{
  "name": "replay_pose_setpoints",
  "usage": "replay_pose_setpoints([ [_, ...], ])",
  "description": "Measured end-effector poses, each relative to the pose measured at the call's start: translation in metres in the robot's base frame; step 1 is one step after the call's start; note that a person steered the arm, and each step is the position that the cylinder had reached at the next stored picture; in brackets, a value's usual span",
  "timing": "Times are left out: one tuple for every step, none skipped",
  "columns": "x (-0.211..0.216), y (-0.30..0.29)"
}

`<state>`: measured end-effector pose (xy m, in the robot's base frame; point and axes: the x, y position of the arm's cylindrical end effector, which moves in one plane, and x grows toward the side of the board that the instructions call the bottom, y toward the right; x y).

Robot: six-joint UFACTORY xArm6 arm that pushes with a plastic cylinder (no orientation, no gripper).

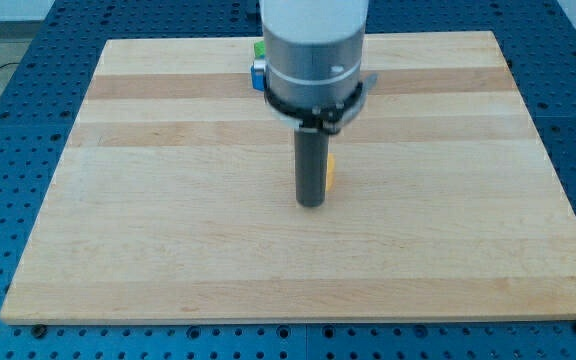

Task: Push yellow heart into group of blocks at center top

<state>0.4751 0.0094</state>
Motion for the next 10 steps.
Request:
replay_pose_setpoints([
  [-0.069,-0.003],
  [-0.098,-0.007],
  [-0.08,-0.013],
  [-0.055,-0.024],
  [-0.012,-0.014],
  [0.026,0.028],
  [0.026,0.074],
  [-0.021,0.093],
  [-0.057,0.037],
  [-0.085,-0.043],
])
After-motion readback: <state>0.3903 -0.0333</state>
